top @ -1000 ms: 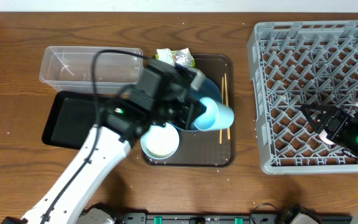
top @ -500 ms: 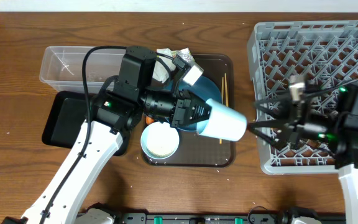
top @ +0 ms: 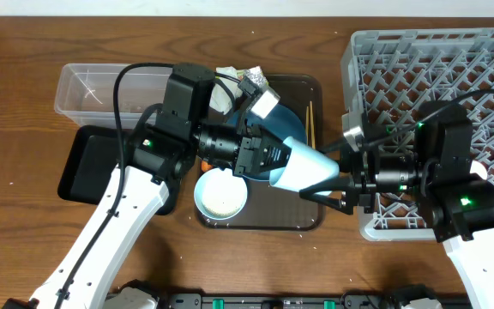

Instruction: Sort waste into correct bins and load items into the dishwasher rack

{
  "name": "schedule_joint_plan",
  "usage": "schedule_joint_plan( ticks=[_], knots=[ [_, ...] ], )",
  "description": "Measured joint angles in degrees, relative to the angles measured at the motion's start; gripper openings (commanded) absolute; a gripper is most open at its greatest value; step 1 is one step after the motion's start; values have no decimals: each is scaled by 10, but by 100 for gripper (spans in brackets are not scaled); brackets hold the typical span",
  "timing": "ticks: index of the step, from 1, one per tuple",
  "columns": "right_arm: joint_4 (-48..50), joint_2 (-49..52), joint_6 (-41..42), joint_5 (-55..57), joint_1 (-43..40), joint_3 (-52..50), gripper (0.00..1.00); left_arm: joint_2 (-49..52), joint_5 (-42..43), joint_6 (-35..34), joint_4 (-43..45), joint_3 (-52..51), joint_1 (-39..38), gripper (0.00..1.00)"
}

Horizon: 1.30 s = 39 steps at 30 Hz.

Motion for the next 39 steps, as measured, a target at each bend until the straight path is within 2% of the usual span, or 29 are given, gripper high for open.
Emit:
schedule_joint_plan(
  ticks=[1, 3, 5, 7, 12, 14, 16, 22, 31, 39],
  knots=[
    [0, 0, 3, 1, 0, 0, 54, 0, 0, 0, 1, 0, 0, 10],
    [-1, -1, 4, 10, 0, 0, 54, 0, 0, 0, 2, 0, 0, 40],
    [-5, -1, 5, 30, 0, 0, 54, 0, 0, 0, 2, 0, 0, 53],
    [-18, -4, 15, 66, -1, 0, 55, 0, -3, -1, 2, 0, 1, 60],
    [-76, -41, 64, 192, -24, 2, 58, 5, -32, -1, 3, 0, 22, 61],
    [-95, -58, 92, 281, -56, 2, 59, 8, -30, -1, 2, 0, 28, 61],
    [-111, -61, 124, 386, -106, 3, 59, 6, -21, 0, 2, 0, 23, 62],
    [-128, -52, 199, 559, -272, 3, 57, 6, -11, 0, -7, 0, 18, 61],
    [-128, -3, 318, 628, -513, 3, 58, 6, -9, -1, -14, 0, 18, 62],
    [-131, 86, 368, 576, -639, 3, 60, 6, -9, 0, -22, 0, 18, 61]
  ],
)
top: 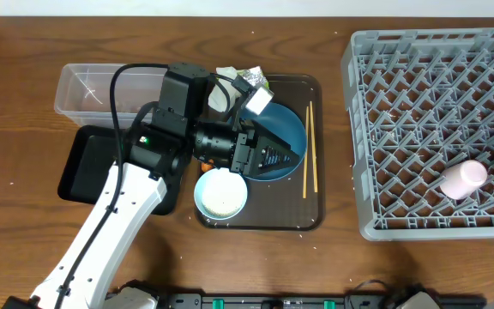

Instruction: Sort waste into correct bins and load items into the dishwasher rack

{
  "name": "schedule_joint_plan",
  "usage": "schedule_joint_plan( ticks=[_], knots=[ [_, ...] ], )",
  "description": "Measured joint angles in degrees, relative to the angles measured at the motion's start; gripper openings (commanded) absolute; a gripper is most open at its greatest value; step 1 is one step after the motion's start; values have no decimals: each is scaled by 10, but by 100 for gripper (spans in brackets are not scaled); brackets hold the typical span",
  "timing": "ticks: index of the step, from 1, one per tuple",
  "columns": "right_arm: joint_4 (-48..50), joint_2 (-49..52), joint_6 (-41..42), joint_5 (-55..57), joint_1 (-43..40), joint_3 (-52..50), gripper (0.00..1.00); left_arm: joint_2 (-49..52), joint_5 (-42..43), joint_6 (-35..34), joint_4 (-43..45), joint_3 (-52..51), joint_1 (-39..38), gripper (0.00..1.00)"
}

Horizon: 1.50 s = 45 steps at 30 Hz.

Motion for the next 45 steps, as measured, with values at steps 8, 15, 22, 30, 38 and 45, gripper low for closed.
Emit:
schedule_joint_plan(
  ticks=[8, 15, 22, 30, 38, 45],
  knots=[
    [53, 107, 46, -76, -45, 0, 60, 0, 0, 0, -14, 0, 0, 61],
    [88, 164, 87, -155, -45, 0, 73, 0, -2, 0, -15, 0, 0, 61],
    [80, 164, 104, -189, -46, 3, 76, 0, -2, 0, -15, 0, 0, 62],
    [75, 87, 92, -250, -42, 28, 76, 0, -28, 2, -32, 0, 0, 62],
    [51, -32, -15, -289, 115, 36, 77, 0, -294, 18, -177, 0, -17, 62],
    [-51, -53, -118, -205, 347, 37, 78, 0, -550, 10, -229, 0, -22, 62]
  ],
)
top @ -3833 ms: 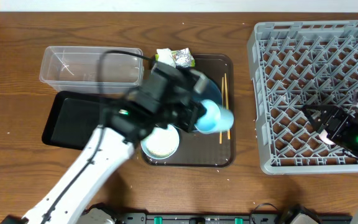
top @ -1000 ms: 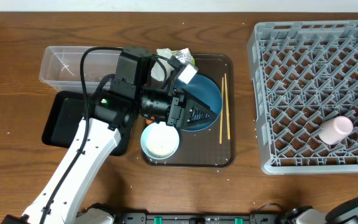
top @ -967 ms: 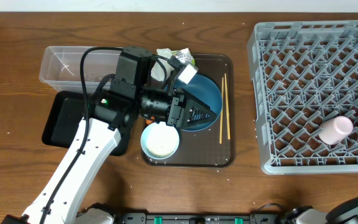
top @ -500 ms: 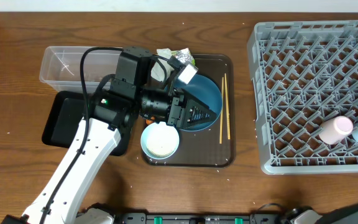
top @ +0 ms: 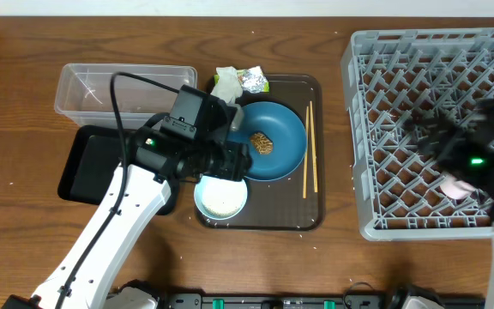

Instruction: Sort waste into correct bins and load items into the dishwasher rack

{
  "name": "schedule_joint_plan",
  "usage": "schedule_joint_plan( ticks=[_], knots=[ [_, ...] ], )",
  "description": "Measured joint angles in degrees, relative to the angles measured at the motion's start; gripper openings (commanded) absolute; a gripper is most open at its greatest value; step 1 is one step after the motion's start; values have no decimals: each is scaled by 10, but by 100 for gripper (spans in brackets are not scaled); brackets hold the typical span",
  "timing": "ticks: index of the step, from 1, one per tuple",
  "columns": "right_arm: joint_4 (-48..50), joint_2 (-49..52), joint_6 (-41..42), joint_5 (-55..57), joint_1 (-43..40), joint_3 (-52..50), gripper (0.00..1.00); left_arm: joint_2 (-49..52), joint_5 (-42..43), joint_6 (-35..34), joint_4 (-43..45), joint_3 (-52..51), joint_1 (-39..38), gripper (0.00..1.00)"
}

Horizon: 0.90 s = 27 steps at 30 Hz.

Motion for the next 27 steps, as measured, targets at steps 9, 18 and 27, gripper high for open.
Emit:
schedule_joint_plan(
  ticks=[9, 18, 27],
  knots=[
    [-53, 0, -29, 151, 159, 0, 84, 32, -118, -28, 24, 0, 0, 62],
    [-78, 0, -38, 179, 168, 0, 86, 105, -146, -64, 31, 0, 0, 62],
    [-86, 0, -41, 181, 168, 0, 87, 105, -133, -75, -30, -19, -14, 59]
  ],
)
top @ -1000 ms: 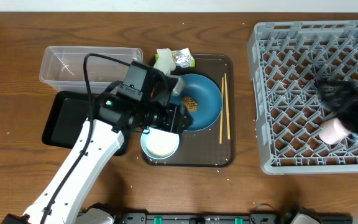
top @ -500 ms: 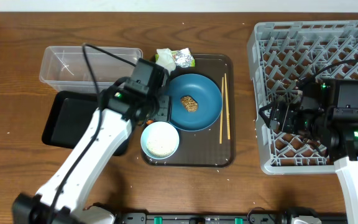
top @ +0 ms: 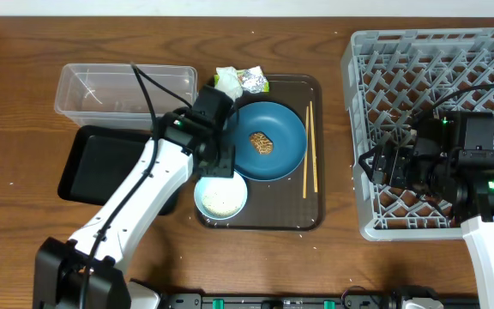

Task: Sort waste into correct bins and load items into the dishwasher rack
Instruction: 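Grasp the teal plate rim with the left gripper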

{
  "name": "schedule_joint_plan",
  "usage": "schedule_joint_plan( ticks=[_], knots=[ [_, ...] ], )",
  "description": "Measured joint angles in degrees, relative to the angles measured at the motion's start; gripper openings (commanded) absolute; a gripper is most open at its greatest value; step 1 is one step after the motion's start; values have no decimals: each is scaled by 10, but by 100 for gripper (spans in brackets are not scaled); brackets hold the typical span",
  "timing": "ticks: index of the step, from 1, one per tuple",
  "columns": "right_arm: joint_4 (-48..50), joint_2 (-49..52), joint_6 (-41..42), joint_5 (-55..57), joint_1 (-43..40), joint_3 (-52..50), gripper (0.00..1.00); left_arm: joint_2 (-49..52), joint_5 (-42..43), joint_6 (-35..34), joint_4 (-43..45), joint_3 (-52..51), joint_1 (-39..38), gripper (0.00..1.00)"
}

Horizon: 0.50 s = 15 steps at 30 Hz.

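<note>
A brown tray (top: 294, 219) holds a blue plate (top: 281, 129) with a brown food scrap (top: 262, 143), a pair of chopsticks (top: 310, 148) and a white bowl (top: 221, 199). Crumpled paper (top: 228, 82) and foil (top: 253, 81) lie at the tray's far left corner. My left gripper (top: 219, 161) points down at the bowl's far rim; the wrist hides its fingers. My right gripper (top: 373, 165) hovers over the left side of the grey dishwasher rack (top: 427, 69), its fingers apart and nothing between them. The arm covers the rack's contents beneath it.
A clear plastic bin (top: 118, 90) stands at the back left, with a black bin (top: 101, 167) in front of it. My left arm crosses over the black bin's right end. The rack fills the table's right side.
My left wrist has turned and shifted slightly toward the plate's left edge above the bowl. My right arm has come further into view over the rack, covering the pink cup, its gripper now pointing left.
First both grippers met over the tray's right part around a pale blue shape. Then the right arm was out of view, a pink cup lay in the rack, and the left gripper hung over the plate. The left gripper then moved over the bowl, and the right arm returned over the rack.
</note>
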Motion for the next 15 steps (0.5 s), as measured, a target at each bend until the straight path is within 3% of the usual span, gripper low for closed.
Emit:
schedule_joint_plan(
  ticks=[8, 15],
  knots=[
    [-1, 0, 0, 0, 0, 0, 88, 0, -7, -15, 2, -52, -117, 60],
    [-1, 0, 0, 0, 0, 0, 88, 0, -33, -34, 22, -54, -146, 60]
  ],
)
